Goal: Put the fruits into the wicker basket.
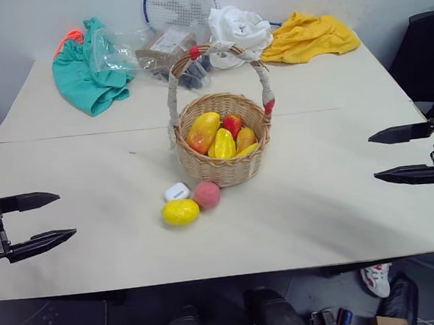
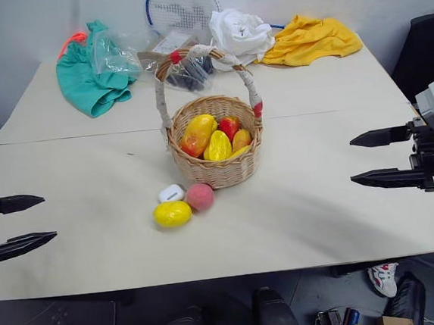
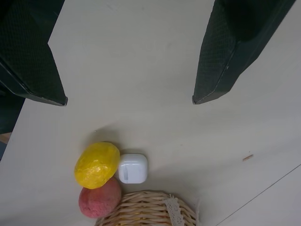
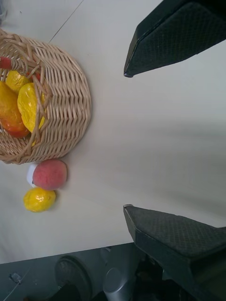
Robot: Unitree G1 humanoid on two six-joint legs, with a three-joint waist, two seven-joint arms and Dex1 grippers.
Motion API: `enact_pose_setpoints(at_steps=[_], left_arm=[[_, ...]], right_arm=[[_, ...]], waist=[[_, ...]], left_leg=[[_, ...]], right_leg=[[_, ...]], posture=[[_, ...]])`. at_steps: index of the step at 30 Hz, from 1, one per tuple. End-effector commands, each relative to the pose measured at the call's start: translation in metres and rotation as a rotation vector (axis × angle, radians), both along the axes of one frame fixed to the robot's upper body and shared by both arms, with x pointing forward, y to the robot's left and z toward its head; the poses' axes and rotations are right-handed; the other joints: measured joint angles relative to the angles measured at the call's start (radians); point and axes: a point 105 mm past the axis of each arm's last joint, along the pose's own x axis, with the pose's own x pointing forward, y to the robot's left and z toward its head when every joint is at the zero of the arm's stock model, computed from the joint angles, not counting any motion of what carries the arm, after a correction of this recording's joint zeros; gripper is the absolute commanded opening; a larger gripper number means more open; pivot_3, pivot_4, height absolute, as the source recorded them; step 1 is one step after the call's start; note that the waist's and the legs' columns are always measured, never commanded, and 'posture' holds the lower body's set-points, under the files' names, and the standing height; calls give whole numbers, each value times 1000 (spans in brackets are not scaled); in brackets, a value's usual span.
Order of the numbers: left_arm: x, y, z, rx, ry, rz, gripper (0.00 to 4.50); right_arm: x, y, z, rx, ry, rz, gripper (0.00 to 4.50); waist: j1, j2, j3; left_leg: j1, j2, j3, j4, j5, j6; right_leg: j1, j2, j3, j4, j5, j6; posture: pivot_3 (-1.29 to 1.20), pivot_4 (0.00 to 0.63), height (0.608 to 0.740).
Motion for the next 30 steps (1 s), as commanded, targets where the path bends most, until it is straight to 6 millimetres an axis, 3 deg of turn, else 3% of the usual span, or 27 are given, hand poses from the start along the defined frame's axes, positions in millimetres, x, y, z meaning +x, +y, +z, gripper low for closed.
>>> enact_pose_setpoints(at_steps=[1,12,16,19,25,30], left_arm=[[-2,2,4,38,-36,1,4485],[10,6,1,53,-82,66,4485],[13,3,-7,63,-78,86,4485],[25,0,-18,113,-85,159,4485],[52,-48,-23,60,-106,229,4485],[79,-84,-32,45,-77,217,4485]], right_arm=[[-4,2,6,12,-29,51,4500],[7,-2,-1,-43,-80,-7,4500],[6,1,-4,-51,-73,-4,4500],[7,6,-2,-31,-66,-3,4500],[0,39,1,21,-73,61,4500],[-15,83,0,31,-134,189,4500]], waist=[[0,0,0],[1,0,0],[1,0,0],[2,0,0],[8,0,0],[17,-1,0]], left_leg=[[0,0,0,0,0,0],[0,0,0,1,0,0],[0,0,0,1,0,0],[0,0,0,2,0,0],[1,0,0,4,1,1],[1,-1,0,5,1,0]], right_leg=[[0,0,0,0,0,0],[0,0,0,1,0,0],[0,0,0,2,0,1],[0,1,0,2,0,1],[2,1,1,4,2,3],[2,3,1,6,2,4]], posture=[[0,150,740],[0,150,740],[0,150,740],[0,150,740],[0,150,740],[0,150,740]])
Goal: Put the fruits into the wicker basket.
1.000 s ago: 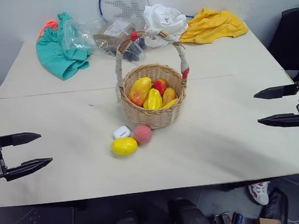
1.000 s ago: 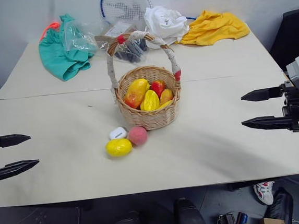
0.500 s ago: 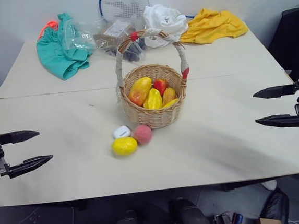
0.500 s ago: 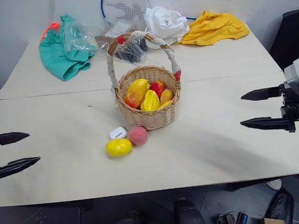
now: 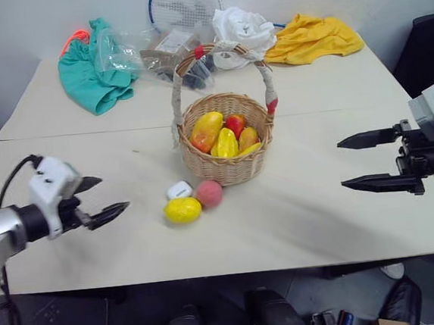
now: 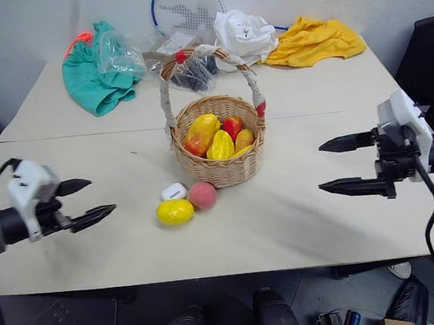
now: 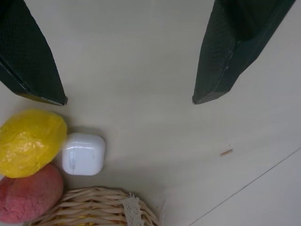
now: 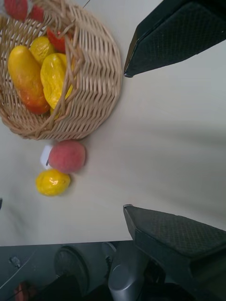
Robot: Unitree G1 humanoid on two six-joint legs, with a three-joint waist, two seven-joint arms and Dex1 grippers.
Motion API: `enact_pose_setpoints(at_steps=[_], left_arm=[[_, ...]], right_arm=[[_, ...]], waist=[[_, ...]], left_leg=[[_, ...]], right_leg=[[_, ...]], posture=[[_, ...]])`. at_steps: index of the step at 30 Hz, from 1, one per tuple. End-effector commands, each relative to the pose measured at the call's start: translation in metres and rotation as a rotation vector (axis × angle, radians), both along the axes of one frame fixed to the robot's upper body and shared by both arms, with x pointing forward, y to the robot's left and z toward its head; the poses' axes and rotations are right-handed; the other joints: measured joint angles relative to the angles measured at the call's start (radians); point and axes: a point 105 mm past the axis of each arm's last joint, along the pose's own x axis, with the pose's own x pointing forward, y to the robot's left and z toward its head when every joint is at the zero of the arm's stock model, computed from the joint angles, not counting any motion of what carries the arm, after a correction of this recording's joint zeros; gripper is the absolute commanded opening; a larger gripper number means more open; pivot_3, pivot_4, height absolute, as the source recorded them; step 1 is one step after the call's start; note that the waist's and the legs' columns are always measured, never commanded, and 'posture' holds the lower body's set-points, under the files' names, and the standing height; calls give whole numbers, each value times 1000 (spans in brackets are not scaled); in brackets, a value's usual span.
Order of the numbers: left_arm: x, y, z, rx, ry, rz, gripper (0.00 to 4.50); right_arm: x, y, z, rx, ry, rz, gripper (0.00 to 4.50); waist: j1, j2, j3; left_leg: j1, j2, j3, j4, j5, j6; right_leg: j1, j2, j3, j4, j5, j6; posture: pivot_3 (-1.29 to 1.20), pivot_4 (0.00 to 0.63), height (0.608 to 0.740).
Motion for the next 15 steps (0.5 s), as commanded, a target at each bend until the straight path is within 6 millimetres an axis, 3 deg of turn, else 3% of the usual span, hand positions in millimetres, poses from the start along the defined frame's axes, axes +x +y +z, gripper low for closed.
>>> enact_pose_setpoints(at_steps=[1,7,15], left_arm=[[18,-18,0,8,-7,11,4485],[46,-52,-4,25,0,-61,4485],[64,-65,-14,62,28,-108,4485]], right_arm=[[-12,28,11,17,-93,84,4500],[-26,54,15,64,-110,166,4500],[-29,63,21,86,-140,162,4500]], waist=[[5,0,0],[15,-1,0],[17,-2,1]], left_leg=[[0,0,0,1,0,0],[0,0,1,2,0,0],[-1,0,1,3,0,0]], right_leg=[[0,0,0,1,0,0],[0,2,1,1,0,1],[0,2,2,1,0,1]], posture=[[0,150,740],[0,150,740],[0,150,740]])
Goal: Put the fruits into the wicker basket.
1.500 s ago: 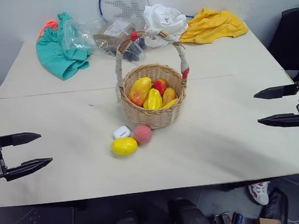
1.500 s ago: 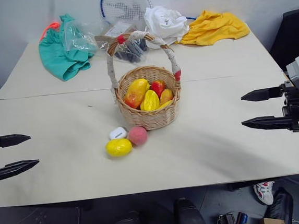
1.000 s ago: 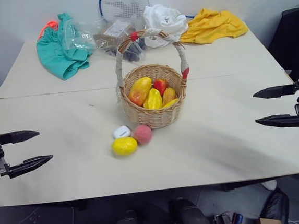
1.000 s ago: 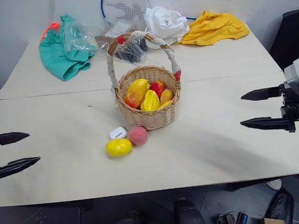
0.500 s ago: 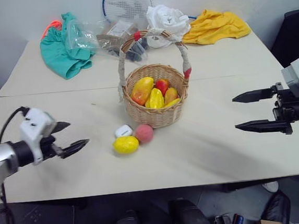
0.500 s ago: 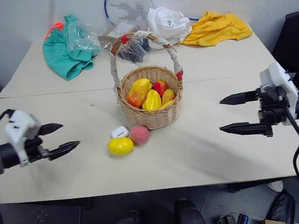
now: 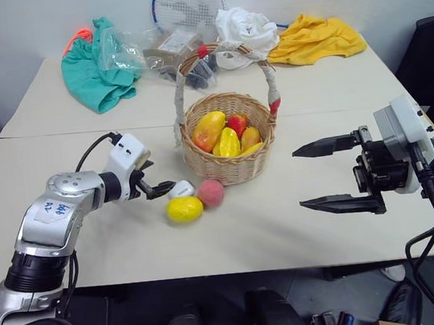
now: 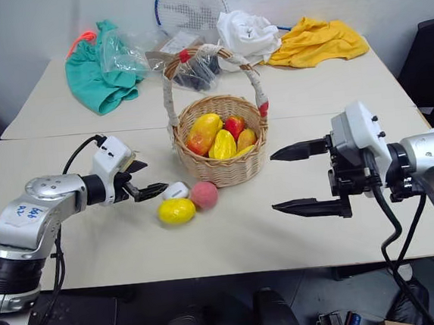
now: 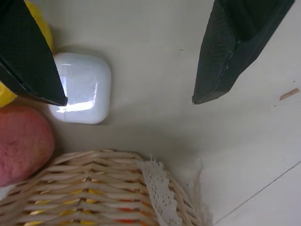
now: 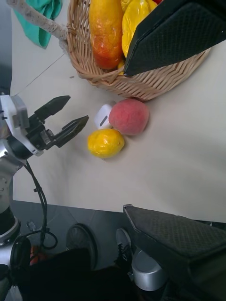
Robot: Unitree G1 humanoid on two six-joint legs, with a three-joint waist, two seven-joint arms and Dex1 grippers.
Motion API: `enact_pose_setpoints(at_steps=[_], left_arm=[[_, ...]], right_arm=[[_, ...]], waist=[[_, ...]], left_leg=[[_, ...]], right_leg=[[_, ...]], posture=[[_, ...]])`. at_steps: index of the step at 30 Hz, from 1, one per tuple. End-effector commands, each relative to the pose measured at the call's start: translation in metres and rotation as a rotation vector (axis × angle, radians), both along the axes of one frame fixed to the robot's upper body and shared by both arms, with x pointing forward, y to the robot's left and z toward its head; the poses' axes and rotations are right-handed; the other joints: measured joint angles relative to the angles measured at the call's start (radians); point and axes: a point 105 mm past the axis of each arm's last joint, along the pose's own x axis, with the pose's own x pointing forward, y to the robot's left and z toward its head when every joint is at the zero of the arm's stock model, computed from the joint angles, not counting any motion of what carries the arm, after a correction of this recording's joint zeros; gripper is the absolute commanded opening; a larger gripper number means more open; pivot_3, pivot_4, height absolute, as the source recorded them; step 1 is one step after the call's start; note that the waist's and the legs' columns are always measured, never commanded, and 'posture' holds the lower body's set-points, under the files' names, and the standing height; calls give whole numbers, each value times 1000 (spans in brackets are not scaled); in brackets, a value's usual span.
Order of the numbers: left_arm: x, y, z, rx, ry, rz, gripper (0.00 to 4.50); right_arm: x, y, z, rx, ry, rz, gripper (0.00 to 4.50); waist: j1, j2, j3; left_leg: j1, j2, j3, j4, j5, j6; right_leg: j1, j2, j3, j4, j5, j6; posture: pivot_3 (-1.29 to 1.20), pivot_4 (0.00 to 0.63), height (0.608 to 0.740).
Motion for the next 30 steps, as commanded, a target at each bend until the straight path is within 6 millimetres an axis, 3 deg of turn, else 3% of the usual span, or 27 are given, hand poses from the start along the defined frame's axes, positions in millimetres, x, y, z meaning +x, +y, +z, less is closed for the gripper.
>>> enact_pose_setpoints(at_steps=[1,6,18,21,26,30], left_arm=[[5,-11,5,-5,-26,-45,4485],[5,-38,-5,-35,34,-143,4485],[4,-32,-33,113,130,-178,4485],[5,-33,-34,112,137,-172,3924],[9,-30,-33,112,128,-147,2466],[6,-22,-32,89,127,-111,2347]], right_arm=[[-6,6,8,21,-34,21,4500],[-10,9,8,41,-34,1,4500],[-9,10,10,78,-34,-45,4500],[-8,12,11,85,-39,-49,4500],[-5,13,12,96,-43,-52,4500],[-4,14,12,98,-41,-34,4500]], waist=[[1,0,0],[3,-1,0],[1,-1,0],[1,-1,0],[1,-1,0],[0,-1,0]], left_leg=[[0,0,0,0,0,0],[-1,0,0,2,0,0],[-2,0,0,3,0,0],[-2,0,0,3,0,1],[-2,0,0,3,0,1],[-2,0,0,4,0,1]], right_leg=[[0,0,0,0,0,0],[0,0,0,0,0,0],[0,0,0,1,0,1],[0,0,0,1,0,1],[0,0,1,1,0,1],[0,0,1,1,0,1]], posture=[[0,150,740],[0,150,740],[0,150,740],[0,150,740],[0,150,740],[0,150,740]])
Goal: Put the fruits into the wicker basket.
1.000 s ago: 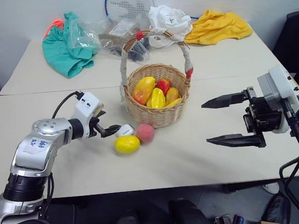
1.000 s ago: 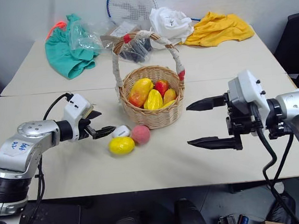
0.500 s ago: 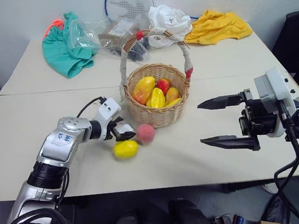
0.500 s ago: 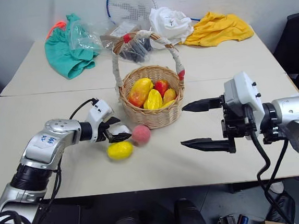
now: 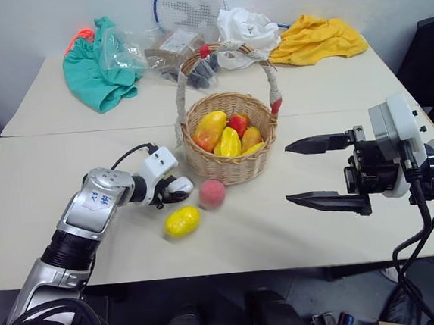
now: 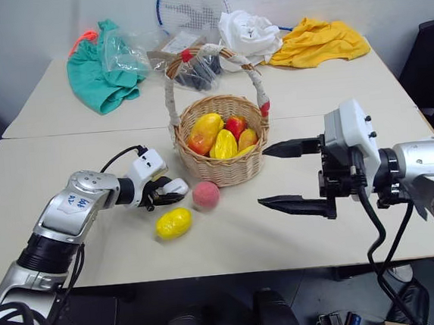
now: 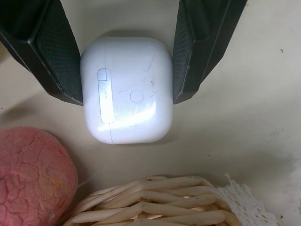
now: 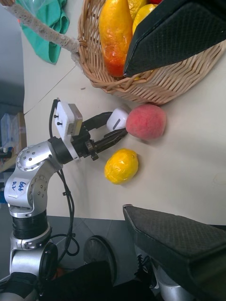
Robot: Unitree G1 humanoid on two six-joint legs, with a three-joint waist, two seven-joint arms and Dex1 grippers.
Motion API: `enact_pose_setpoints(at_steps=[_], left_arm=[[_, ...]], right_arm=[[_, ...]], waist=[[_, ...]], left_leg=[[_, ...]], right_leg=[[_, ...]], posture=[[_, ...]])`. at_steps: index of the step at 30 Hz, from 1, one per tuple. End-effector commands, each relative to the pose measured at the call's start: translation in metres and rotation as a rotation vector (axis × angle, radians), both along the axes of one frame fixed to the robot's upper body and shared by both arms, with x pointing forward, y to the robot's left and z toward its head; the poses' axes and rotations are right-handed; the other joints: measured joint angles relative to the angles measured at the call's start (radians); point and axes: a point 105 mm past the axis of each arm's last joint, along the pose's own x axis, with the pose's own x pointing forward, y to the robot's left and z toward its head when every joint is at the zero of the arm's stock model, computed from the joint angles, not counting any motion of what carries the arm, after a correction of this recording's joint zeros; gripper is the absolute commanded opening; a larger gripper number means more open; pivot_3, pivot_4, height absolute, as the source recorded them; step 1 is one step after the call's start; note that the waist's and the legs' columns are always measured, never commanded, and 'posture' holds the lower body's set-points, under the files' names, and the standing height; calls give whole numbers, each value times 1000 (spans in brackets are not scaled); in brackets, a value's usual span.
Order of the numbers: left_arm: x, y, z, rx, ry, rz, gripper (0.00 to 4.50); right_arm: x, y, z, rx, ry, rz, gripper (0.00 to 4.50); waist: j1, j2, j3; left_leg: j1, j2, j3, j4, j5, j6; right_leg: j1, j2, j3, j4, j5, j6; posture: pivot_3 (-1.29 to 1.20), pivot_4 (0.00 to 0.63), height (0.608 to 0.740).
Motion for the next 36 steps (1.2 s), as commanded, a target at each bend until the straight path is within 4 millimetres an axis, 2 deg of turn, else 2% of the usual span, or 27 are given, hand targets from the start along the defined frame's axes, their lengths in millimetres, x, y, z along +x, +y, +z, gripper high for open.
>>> enact_pose_setpoints(at_steps=[1,4,6,8,12,14,16,21,24,27,28,30,33,35,36], left_arm=[[-3,15,6,-34,-12,75,2347],[-8,51,16,-90,-38,270,2347],[-18,91,18,-99,-69,463,2347],[-35,129,16,-85,-87,637,2347],[-89,212,9,2,-106,985,2347],[-105,239,10,27,-132,1107,2347],[-115,253,7,30,-137,1184,2347],[-127,255,-8,26,-96,1232,2347],[-130,257,-8,21,-102,1254,3358],[-132,260,-3,26,-123,1259,4224],[-132,262,3,33,-146,1251,4473],[-130,263,19,13,-197,1221,4473],[-123,249,57,-103,-284,1066,4473],[-121,210,94,-192,-330,764,4473],[-123,196,104,-210,-334,660,4473]], right_arm=[[-2,3,9,14,-42,39,4500],[-2,7,15,36,-31,89,4500],[1,10,18,48,-26,118,4500],[5,14,17,47,-22,141,4500],[11,22,14,53,-3,199,4500],[13,26,12,63,12,219,4500],[15,30,9,61,21,239,4500],[14,35,7,51,30,296,4500],[15,34,9,48,28,310,4500],[17,33,8,38,27,312,4500],[17,32,6,32,27,308,4500],[18,30,4,22,30,296,4500],[14,22,0,7,49,278,4500],[9,14,-4,-14,67,267,4500],[8,11,-6,-22,71,264,4500]], waist=[[-3,0,0],[-10,0,0],[-22,-1,1],[-30,-2,1],[-32,-4,1],[-28,-5,1],[-18,-6,1],[1,-7,0],[-2,-7,0],[-2,-7,0],[-2,-7,0],[-3,-7,0],[-3,-8,0],[-1,-9,0],[0,-9,0]], left_leg=[[0,0,0,0,0,0],[0,1,0,0,0,0],[1,2,0,-1,0,0],[2,2,0,-2,0,0],[2,2,0,-4,0,-1],[2,1,-1,-5,0,-1],[2,0,-2,-5,0,-1],[1,-1,-3,-6,0,0],[1,-2,-2,-8,0,0],[0,-1,-2,-10,0,0],[0,-1,-2,-11,0,0],[0,-1,-2,-11,0,0],[-2,-1,-3,-11,0,0],[-3,-1,-4,-11,-1,-1],[-4,-1,-5,-11,-1,-1]], right_leg=[[0,0,0,0,0,0],[0,1,1,0,0,0],[-1,1,2,1,0,0],[-1,2,2,2,0,0],[-2,0,3,1,-1,-1],[-2,-1,2,0,-1,-1],[-2,-3,1,0,-1,-1],[0,-10,-5,-3,-1,-2],[0,-18,-17,-4,-1,-2],[0,-20,-21,-6,-1,-2],[0,-20,-22,-6,-1,-2],[0,-20,-22,-7,-1,-2],[0,-20,-24,-9,-1,-3],[0,-21,-26,-10,-1,-3],[-1,-22,-28,-10,-2,-3]], posture=[[0,150,740],[0,150,740],[0,150,740],[0,150,740],[0,150,740],[0,150,740],[0,150,740],[0,150,740],[0,150,740],[0,150,740],[0,150,740],[0,150,740],[0,150,740],[0,150,740],[0,150,740]])
